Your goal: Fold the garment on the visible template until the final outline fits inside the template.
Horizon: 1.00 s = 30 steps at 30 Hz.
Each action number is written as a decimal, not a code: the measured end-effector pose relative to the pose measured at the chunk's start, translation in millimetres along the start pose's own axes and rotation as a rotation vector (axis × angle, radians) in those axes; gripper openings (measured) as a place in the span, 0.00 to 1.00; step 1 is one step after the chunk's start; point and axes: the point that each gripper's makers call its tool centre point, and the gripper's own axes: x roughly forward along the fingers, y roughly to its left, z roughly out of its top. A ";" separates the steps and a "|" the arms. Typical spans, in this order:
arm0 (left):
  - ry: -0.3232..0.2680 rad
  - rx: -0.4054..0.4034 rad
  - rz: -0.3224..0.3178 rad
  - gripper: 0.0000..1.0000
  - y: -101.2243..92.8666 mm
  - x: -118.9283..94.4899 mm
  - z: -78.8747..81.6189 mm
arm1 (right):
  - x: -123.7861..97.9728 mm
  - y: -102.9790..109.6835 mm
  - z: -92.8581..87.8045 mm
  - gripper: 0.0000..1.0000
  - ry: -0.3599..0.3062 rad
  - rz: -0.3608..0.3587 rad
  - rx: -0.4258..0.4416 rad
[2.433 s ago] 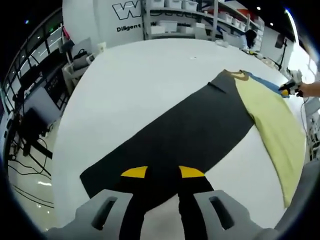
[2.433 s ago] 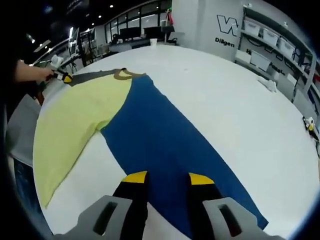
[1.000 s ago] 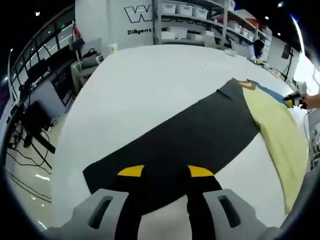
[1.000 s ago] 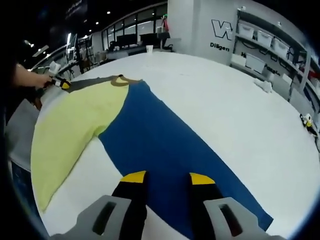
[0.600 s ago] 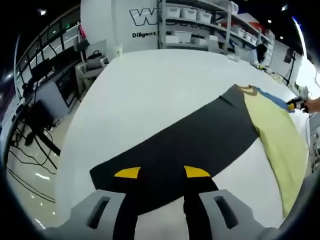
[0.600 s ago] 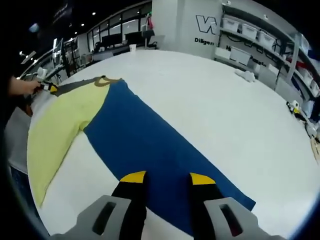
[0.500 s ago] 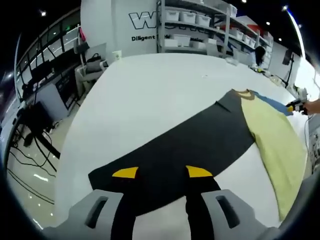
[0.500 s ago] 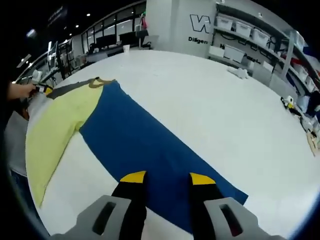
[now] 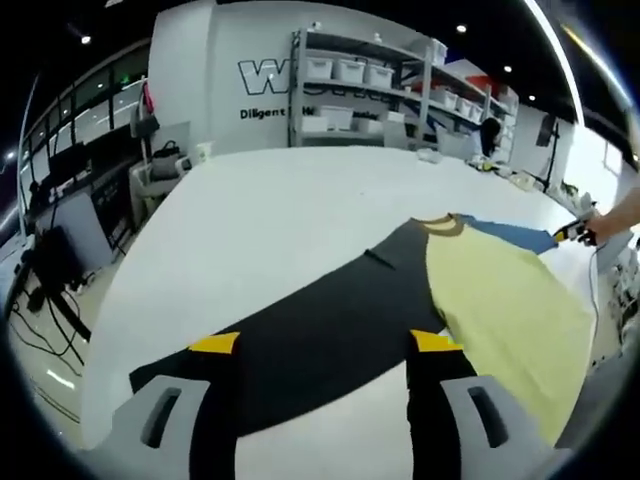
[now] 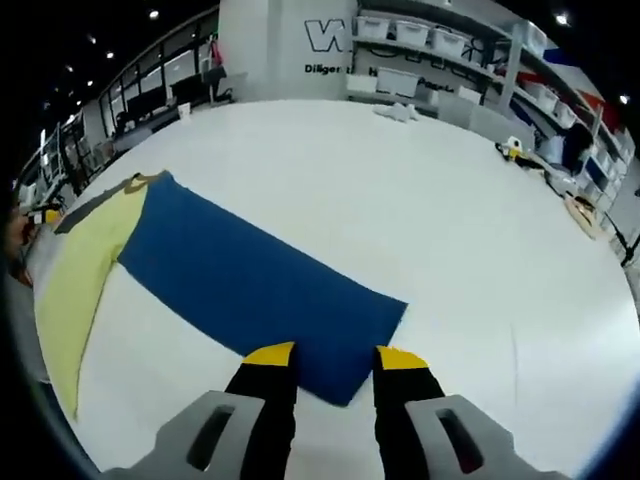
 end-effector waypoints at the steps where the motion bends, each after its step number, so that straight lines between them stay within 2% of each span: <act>1: -0.003 0.006 -0.012 0.69 -6.1 0.2 0.6 | -0.8 -1.4 -2.1 0.24 0.004 -0.005 0.005; 7: -0.038 0.042 -0.055 0.75 -35.7 -0.3 8.6 | -5.5 0.3 -11.3 0.20 0.007 -0.014 0.047; 15: -0.057 0.077 -0.127 0.73 -92.2 -0.2 11.4 | -4.9 0.4 -17.3 0.14 -0.007 -0.054 0.127; 18: -0.063 0.076 -0.163 0.73 -110.7 -0.9 10.2 | -6.0 -3.9 -18.9 0.13 -0.031 -0.080 0.240; 21: -0.060 0.100 -0.189 0.72 -123.4 -2.4 8.0 | -7.1 -5.0 -19.6 0.11 -0.048 -0.110 0.266; 25: -0.056 0.120 -0.217 0.72 -140.3 -2.7 5.9 | -3.9 -0.2 -16.5 0.03 -0.038 -0.115 0.235; 30: -0.057 0.131 -0.242 0.72 -157.0 -6.7 2.2 | -4.2 -3.2 -17.5 0.00 -0.043 -0.116 0.249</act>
